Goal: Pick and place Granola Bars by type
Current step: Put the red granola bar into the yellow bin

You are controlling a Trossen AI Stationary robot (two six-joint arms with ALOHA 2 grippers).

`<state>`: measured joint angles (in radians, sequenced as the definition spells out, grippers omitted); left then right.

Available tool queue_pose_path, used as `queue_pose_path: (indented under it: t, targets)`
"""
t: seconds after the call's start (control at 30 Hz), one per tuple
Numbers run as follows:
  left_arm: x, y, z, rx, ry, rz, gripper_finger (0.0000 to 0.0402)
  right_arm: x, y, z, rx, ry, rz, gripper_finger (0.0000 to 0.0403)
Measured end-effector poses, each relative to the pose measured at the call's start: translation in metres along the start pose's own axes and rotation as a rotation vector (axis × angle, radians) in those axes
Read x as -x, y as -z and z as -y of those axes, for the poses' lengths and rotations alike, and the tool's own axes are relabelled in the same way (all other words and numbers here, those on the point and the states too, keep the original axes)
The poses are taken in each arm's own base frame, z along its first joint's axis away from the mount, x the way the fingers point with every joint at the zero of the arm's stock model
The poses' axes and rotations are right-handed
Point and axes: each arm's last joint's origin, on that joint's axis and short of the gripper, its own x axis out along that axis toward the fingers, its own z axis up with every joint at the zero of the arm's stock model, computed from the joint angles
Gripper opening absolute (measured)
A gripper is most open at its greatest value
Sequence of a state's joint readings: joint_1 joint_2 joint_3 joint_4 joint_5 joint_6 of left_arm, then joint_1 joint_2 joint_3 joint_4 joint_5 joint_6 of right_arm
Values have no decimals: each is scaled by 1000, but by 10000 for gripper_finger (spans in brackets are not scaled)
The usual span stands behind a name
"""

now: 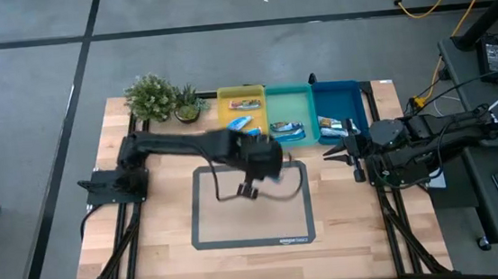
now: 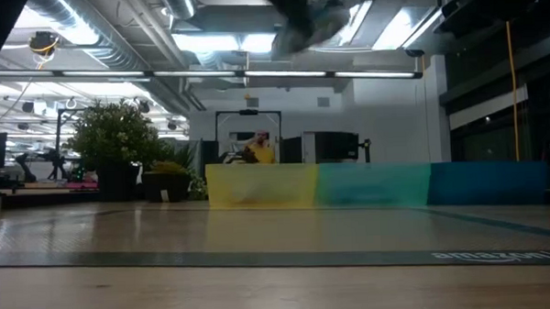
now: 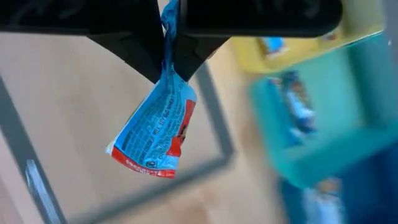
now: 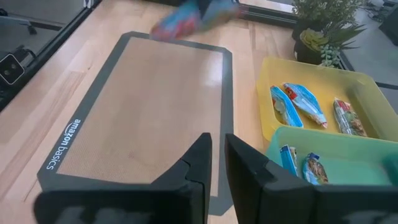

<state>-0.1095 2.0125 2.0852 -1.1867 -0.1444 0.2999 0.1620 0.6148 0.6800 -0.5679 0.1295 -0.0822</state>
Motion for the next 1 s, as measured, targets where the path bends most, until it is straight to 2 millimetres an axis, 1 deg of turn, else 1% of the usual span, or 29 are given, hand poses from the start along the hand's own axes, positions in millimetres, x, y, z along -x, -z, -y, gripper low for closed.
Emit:
queue_pose_path:
  t: [0.07,0.13,0.23,0.33,0.43,0.6,0.7,0.77,0.87,1.0]
  targets:
    - [17,2,-16,68,-37,59,10,0,0,0,1,0,0,49]
    - [26,4,-34,131,-81,103,11,0,0,0,2,0,0,49]
    - [31,12,-62,193,-150,133,12,0,0,0,2,0,1,49]
    - [31,23,-97,216,-250,142,10,0,0,0,4,0,2,49]
    - [25,43,-141,299,-325,145,9,0,0,0,4,0,3,49]
    - [10,92,-201,512,-334,90,10,0,-2,1,2,15,19,49]
    - [-7,119,-226,603,-270,91,9,0,-3,1,-28,35,25,49]
    - [-29,135,-234,613,-197,62,9,0,-2,2,-51,66,23,49]
    - [-63,151,-237,595,-142,-6,11,0,-2,5,-69,132,18,49]
    - [-103,163,-234,601,-83,-98,11,0,-1,10,-86,167,15,49]
